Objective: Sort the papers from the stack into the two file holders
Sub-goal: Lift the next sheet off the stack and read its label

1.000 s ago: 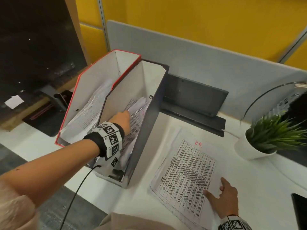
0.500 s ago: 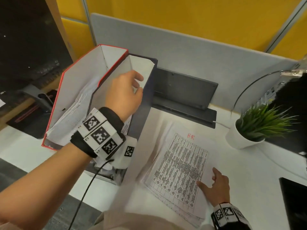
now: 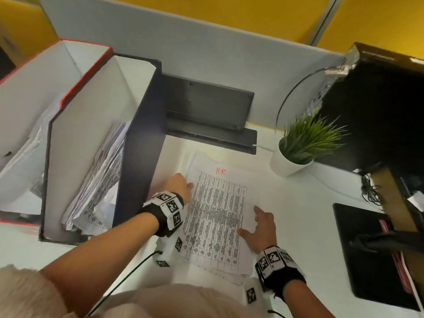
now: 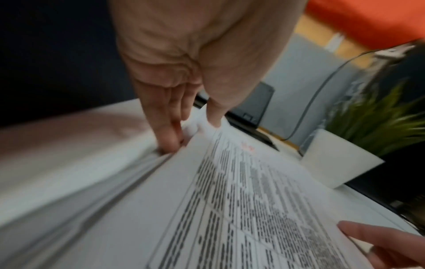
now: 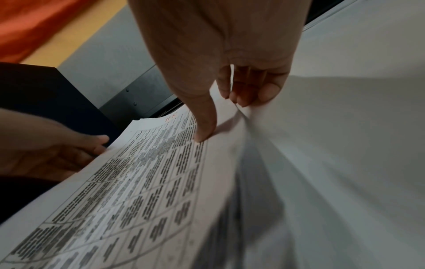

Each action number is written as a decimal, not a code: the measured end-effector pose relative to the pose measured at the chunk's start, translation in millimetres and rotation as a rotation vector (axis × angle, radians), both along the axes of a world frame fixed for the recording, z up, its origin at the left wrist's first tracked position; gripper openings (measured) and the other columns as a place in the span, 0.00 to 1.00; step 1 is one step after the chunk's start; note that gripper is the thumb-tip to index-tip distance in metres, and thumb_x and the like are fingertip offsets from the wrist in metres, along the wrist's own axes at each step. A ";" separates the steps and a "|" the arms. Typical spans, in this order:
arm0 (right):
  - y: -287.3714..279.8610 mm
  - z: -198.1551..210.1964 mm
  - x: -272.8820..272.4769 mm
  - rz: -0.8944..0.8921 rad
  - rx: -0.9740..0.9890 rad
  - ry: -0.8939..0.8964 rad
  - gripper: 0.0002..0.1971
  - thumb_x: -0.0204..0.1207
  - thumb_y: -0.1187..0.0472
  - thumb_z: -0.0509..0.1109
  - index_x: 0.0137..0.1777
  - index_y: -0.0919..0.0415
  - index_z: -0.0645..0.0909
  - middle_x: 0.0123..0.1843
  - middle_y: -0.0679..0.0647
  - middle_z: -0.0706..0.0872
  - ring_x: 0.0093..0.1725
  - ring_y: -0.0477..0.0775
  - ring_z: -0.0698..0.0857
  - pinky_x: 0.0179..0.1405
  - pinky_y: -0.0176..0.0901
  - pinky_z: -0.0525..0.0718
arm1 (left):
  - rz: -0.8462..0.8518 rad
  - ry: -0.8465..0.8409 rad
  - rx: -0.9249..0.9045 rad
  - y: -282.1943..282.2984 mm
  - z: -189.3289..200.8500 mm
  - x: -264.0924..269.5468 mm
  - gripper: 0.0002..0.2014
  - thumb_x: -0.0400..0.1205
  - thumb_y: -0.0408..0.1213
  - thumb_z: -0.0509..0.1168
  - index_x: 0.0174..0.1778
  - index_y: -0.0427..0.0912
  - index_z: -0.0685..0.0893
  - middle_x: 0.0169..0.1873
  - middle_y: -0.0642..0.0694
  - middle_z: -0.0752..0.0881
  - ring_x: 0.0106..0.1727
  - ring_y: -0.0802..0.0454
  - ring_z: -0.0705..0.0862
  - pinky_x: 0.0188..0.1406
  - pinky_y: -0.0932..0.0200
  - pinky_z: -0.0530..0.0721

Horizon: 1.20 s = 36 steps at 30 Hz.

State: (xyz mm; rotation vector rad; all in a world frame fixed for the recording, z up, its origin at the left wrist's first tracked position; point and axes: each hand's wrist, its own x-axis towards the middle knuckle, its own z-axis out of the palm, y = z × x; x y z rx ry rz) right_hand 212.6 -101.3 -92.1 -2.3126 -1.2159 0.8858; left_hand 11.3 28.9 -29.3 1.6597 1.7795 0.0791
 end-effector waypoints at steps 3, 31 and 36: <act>0.9 2.6 -0.6 0.006 -0.028 -0.006 0.45 0.66 0.55 0.80 0.79 0.58 0.60 0.71 0.59 0.66 0.72 0.58 0.68 0.76 0.51 0.68 | 0.101 -0.085 0.007 1.6 -12.4 -2.8 0.13 0.78 0.45 0.69 0.44 0.36 0.81 0.41 0.41 0.85 0.46 0.43 0.84 0.42 0.55 0.79; 8.3 14.1 10.5 -0.300 0.312 0.311 0.10 0.66 0.80 0.70 0.32 0.66 0.82 0.34 0.61 0.83 0.36 0.53 0.79 0.29 0.23 0.74 | 0.264 -0.656 0.030 -1.5 -13.0 -18.0 0.14 0.78 0.21 0.58 0.33 0.38 0.85 0.41 0.39 0.87 0.46 0.44 0.83 0.51 0.55 0.82; 11.5 14.2 15.8 -0.400 0.228 0.567 0.14 0.73 0.76 0.66 0.33 0.57 0.78 0.33 0.51 0.79 0.32 0.43 0.77 0.25 0.20 0.76 | 0.292 -0.429 -0.143 14.3 -23.2 -18.8 0.11 0.70 0.44 0.77 0.37 0.42 0.85 0.39 0.45 0.89 0.44 0.47 0.86 0.52 0.52 0.85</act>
